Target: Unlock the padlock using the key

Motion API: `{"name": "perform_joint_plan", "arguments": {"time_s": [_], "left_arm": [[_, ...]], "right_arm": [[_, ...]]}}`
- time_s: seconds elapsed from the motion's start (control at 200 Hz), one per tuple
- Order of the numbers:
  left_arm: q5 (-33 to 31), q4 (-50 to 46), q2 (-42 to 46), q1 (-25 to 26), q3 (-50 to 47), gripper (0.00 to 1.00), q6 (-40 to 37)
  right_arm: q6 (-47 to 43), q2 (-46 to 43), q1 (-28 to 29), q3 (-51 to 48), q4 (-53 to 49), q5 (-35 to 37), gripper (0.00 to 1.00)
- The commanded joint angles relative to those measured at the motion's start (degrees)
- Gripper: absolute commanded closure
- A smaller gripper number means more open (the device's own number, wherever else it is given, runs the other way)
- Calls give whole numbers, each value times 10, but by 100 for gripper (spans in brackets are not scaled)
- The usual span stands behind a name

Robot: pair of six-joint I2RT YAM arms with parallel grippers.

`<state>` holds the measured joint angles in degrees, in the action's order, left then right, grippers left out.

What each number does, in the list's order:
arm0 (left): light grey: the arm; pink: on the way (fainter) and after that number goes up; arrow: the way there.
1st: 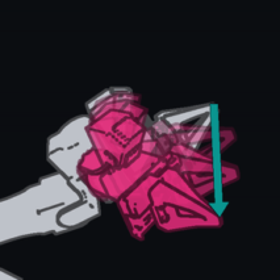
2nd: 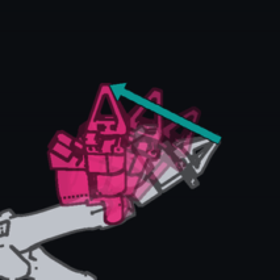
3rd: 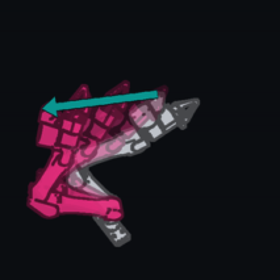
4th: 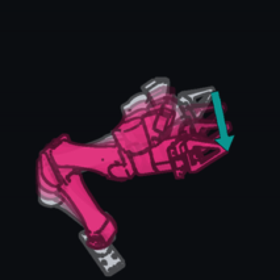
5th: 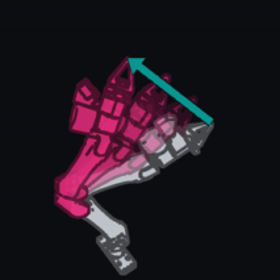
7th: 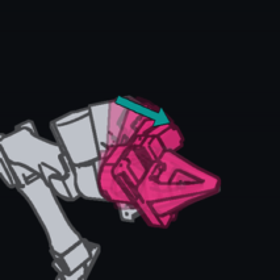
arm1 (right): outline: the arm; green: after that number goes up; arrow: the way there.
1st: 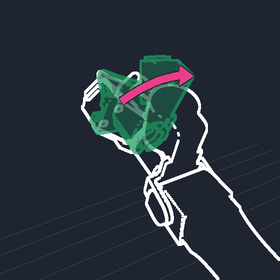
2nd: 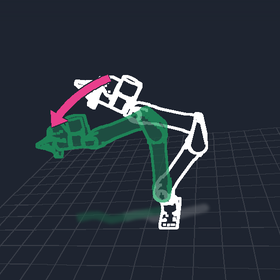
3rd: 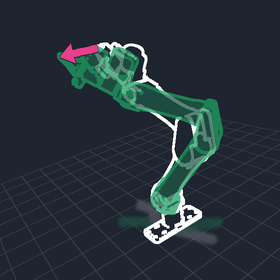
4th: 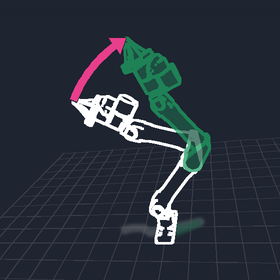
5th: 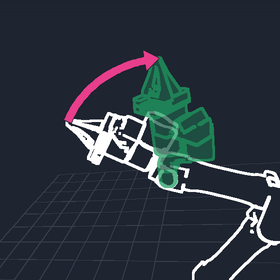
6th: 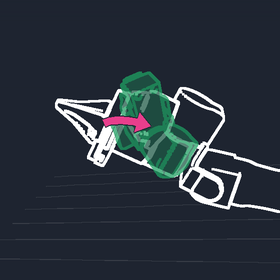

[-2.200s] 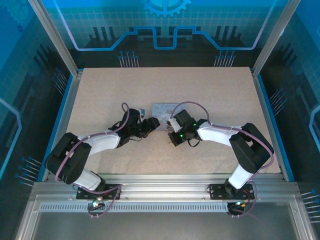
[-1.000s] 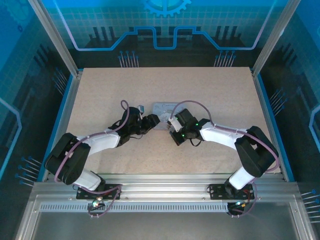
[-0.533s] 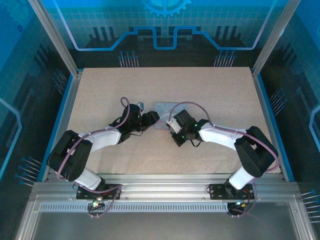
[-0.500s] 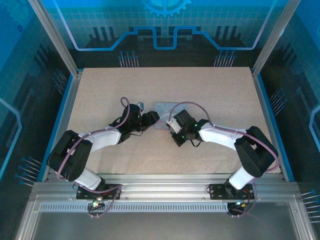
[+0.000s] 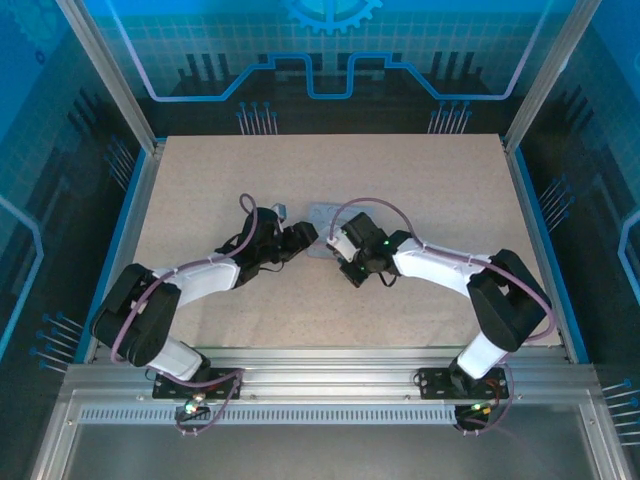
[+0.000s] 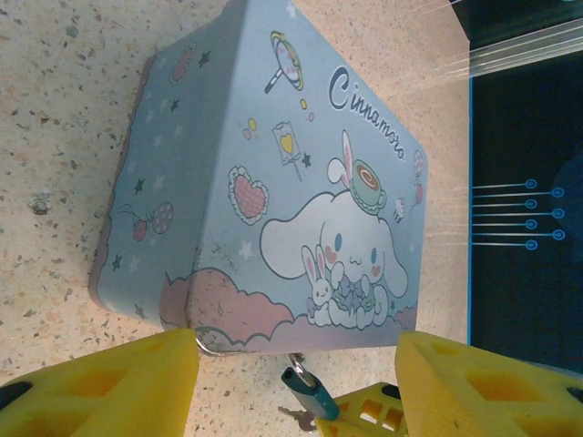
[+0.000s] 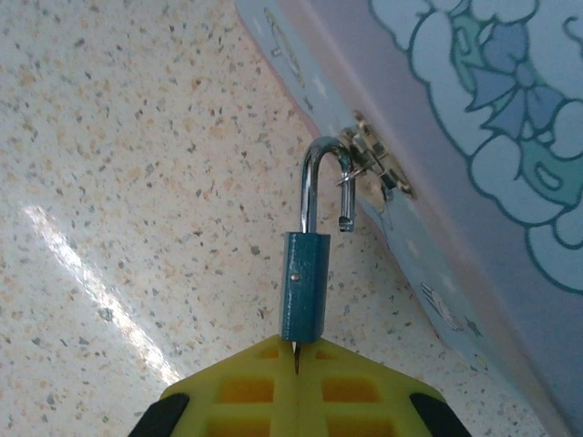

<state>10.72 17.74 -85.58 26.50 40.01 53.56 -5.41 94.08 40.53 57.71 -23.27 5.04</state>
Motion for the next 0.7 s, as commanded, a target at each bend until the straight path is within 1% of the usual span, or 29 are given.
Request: {"name": "perform_joint_plan", "arguments": {"time_s": [0.0, 0.185, 0.48, 0.695], "left_arm": [[2, -18, 16, -7, -12, 40, -18], [6, -19, 21, -8, -16, 40, -16], [9, -17, 27, -9, -21, 40, -16], [12, -17, 30, -9, -25, 40, -14]], "right_arm": [[-28, 21, 8, 22, -40, 9, 100], [-38, 30, 9, 27, -48, -16, 100], [-71, 2, 14, -1, -7, 6, 100], [-85, 9, 18, 2, -13, 30, 100]]}}
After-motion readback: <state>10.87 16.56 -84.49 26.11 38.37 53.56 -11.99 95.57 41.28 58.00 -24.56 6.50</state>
